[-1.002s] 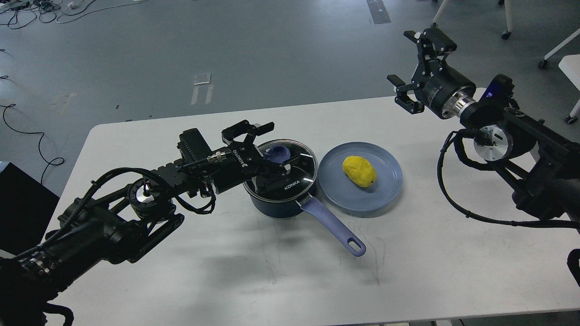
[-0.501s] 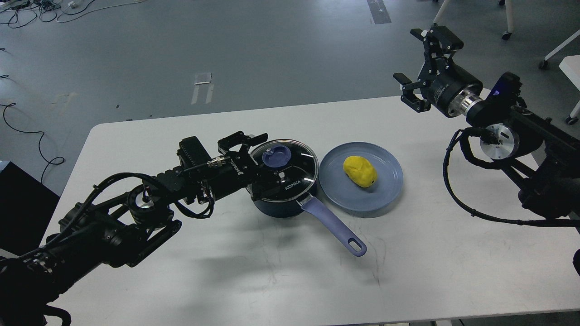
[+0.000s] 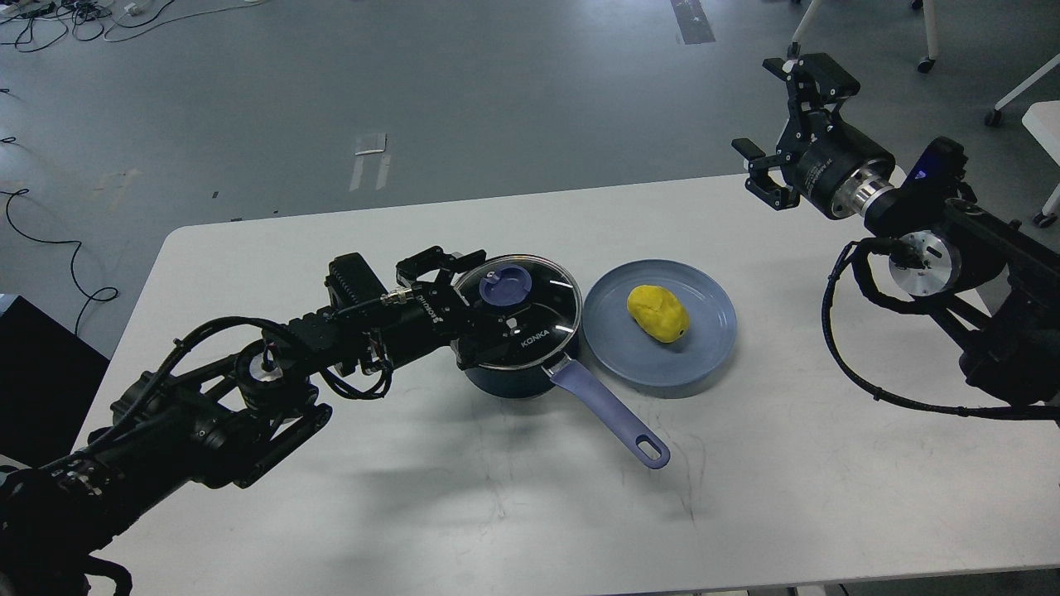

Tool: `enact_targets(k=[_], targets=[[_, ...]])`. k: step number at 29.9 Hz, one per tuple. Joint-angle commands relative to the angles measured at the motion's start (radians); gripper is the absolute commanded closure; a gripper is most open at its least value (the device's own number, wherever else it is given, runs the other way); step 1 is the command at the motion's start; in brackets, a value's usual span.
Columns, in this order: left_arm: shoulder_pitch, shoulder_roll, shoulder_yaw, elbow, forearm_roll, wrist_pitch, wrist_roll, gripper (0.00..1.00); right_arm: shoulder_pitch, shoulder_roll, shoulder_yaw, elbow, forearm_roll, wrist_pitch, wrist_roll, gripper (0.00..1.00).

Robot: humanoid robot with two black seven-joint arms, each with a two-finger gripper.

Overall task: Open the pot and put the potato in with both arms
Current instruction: 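Close the left gripper on the glass lid's blue knob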

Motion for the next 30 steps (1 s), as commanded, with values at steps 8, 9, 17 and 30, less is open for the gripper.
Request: enact_targets(k=[8, 9, 17, 30], targets=[[0.001, 0.000, 0.002, 0.003, -0.032, -0.032, 0.000, 0.02, -0.009, -0.018, 0.000, -0.002, 0.000, 0.002, 0.002, 0.00], [0.001, 0.000, 0.002, 0.003, -0.032, -0.032, 0.000, 0.03, -0.009, -0.020, 0.000, -0.002, 0.000, 0.002, 0.004, 0.00], [-0.001, -0.011, 0.026, 0.003, -0.027, -0.029, 0.000, 0.18, -0.015, -0.020, -0.003, -0.006, 0.000, 0.002, 0.004, 0.00], [-0.003, -0.012, 0.041, 0.003, -0.024, -0.024, 0.000, 0.55, -0.021, -0.020, -0.003, -0.011, 0.000, 0.002, 0.004, 0.00]])
